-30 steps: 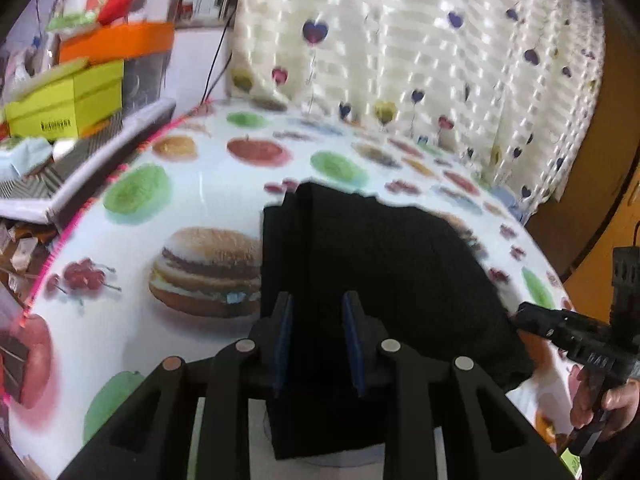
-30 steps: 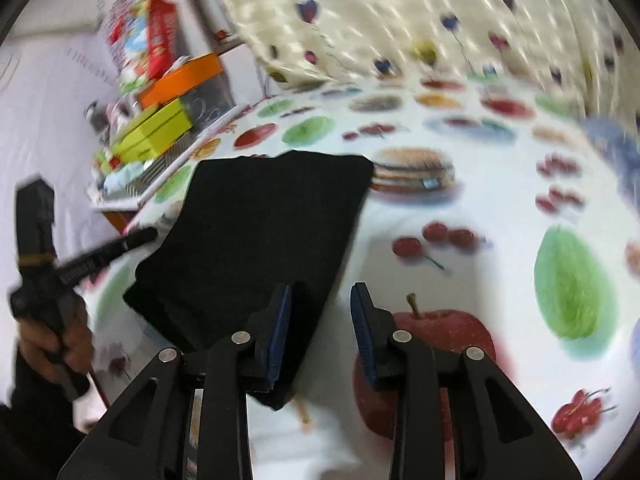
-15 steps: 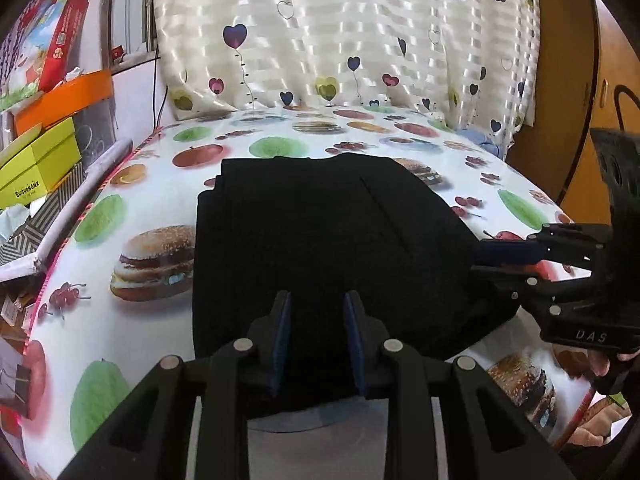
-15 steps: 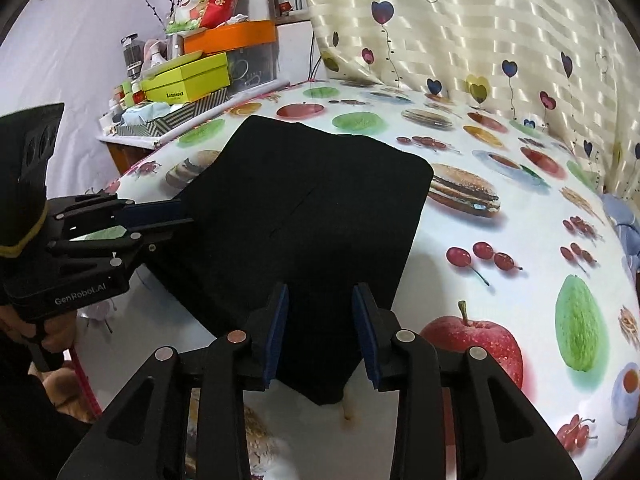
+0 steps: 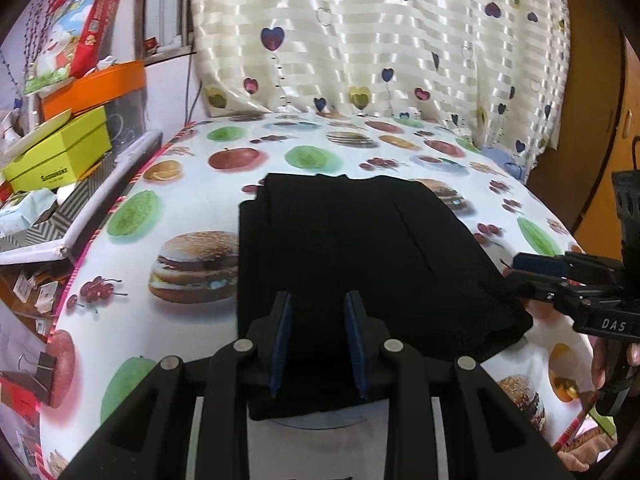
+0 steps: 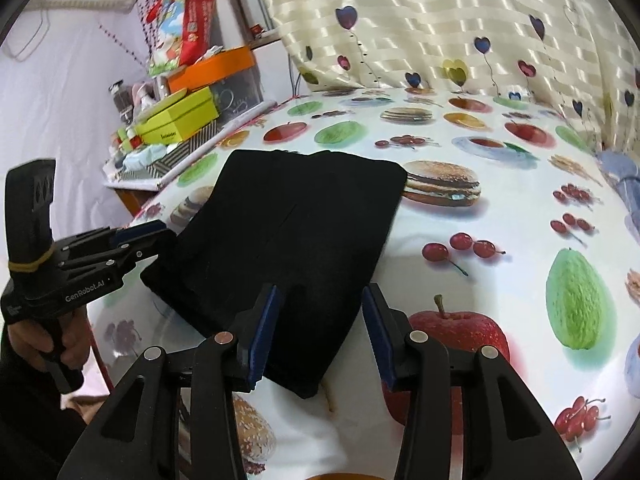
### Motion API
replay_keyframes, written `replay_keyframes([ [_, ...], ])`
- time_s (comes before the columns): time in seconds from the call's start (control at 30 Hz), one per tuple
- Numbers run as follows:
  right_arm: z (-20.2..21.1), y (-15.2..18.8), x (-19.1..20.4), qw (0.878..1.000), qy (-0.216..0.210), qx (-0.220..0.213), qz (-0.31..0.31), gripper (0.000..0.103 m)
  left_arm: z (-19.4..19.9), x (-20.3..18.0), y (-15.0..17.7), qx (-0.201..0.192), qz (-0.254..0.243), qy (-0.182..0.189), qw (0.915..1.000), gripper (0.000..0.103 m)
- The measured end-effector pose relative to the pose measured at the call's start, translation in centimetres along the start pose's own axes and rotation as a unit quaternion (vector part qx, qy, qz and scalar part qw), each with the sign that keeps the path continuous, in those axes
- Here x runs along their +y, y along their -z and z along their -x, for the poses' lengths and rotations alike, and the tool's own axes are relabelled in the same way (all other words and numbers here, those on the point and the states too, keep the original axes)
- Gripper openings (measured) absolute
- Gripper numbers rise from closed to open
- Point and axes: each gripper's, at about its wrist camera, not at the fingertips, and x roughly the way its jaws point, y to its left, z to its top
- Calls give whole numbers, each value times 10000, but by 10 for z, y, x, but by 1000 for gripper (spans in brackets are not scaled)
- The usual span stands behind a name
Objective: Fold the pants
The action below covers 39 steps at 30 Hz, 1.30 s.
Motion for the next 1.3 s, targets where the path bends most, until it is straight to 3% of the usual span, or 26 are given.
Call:
replay_keyframes([
  [0.1,-1,-1,-7,9999,-39,17,-136,45,-2,6,-2,33,88,-48,9999,31],
  [0.2,-4,-3,-15,9994,-144,38,-326,46,-6,15,-5,45,225,-22,9997,43],
  [0.3,-9,-7,-24,9982,-289,97,-514,53,-15,25,-9,60,362,-26,9993,46],
  [0.43,-23,-11,-36,9958,-381,238,-795,54,-29,42,-13,186,678,161,9974,56],
  [0.8,-44,-20,-41,9930,-544,377,-982,54,-58,68,-12,469,1353,648,9876,58],
  [1.17,-59,-31,-35,9919,-648,429,-1002,54,-73,56,-24,496,1193,789,9885,61],
  [1.3,-58,-30,-33,9914,-674,503,-1004,54,-69,54,-21,529,1200,850,9877,49],
])
